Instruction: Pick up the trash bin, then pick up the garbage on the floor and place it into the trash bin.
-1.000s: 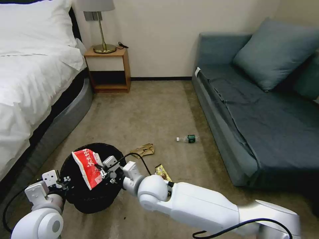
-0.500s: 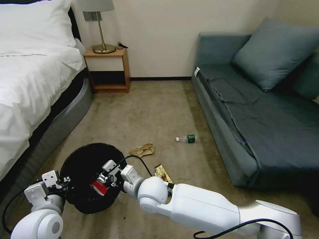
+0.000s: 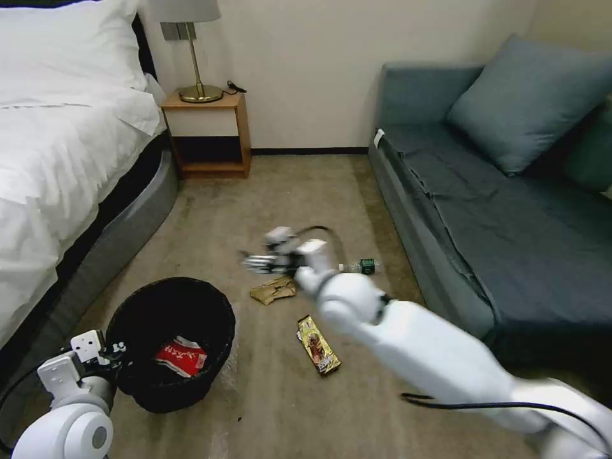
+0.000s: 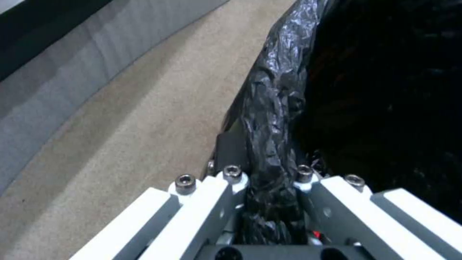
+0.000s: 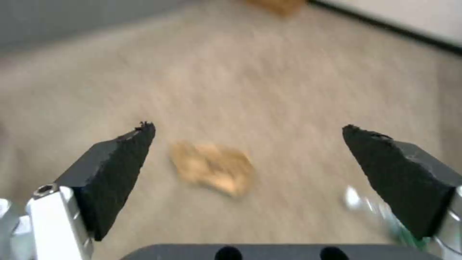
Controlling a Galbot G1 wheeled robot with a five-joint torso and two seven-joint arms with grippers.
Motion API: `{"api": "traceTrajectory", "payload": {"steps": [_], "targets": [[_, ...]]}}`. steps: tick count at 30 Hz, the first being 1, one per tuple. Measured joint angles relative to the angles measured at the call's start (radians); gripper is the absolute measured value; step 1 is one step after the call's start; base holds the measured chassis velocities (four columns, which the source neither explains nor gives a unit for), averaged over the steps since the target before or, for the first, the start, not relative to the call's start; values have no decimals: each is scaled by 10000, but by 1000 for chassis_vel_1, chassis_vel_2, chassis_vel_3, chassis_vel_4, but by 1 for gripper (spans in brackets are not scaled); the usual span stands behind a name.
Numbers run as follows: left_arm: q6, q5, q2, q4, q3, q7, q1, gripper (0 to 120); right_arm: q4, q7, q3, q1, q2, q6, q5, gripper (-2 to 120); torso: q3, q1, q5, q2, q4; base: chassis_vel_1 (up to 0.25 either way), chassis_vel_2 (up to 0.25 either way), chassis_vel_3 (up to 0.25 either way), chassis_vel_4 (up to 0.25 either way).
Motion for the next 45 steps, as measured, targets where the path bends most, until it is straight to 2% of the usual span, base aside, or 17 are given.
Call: {"api": "traceTrajectory", "payload": {"steps": [7,11,12,13,16,21,23,26,35,45], "targets": [[-11,26,-32,17,17,0,7,4,-1267,-1052,-32,-389,-46,135,35,100,0,0,-2,1,4,0,0,0,0],[-44,56,-93,-64,-4,0,131,4,-2635,-2881,-416,-348,337,500,24,100,0,0,-3,0,5,0,0,0,0],[-44,56,-93,-64,-4,0,131,4,-2635,-2881,-416,-348,337,500,24,100,0,0,-3,0,5,0,0,0,0],[-52,60,-105,-112,-34,1,171,4,-3144,-3485,-561,-295,512,695,-95,100,0,0,-3,1,6,0,0,0,0],[-63,63,-123,-238,-124,7,271,4,-4664,-4328,-993,-156,1154,1371,-748,100,0,0,-5,0,5,0,0,0,0],[-71,43,-121,-328,-242,27,363,4,-5891,-4636,-1207,-36,1848,1872,-1256,100,0,0,-4,0,7,0,0,0,0],[-106,35,-117,-367,-376,72,465,4,-6947,-4843,-1305,87,2369,2275,-1659,100,0,0,-4,0,9,0,0,0,0],[-139,28,-126,-380,-449,103,530,4,-7613,-4964,-1261,172,2614,2455,-1896,100,0,0,-5,0,7,0,0,0,0],[-191,23,-172,-423,-534,130,612,4,-8319,-5128,-1080,382,2565,2459,-2240,100,-1,0,-5,0,4,0,0,0,0],[-217,32,-201,-622,-646,132,790,4,-9359,-5651,-664,394,2848,2562,-2881,100,-1,0,-4,0,4,0,0,0,0]]}}
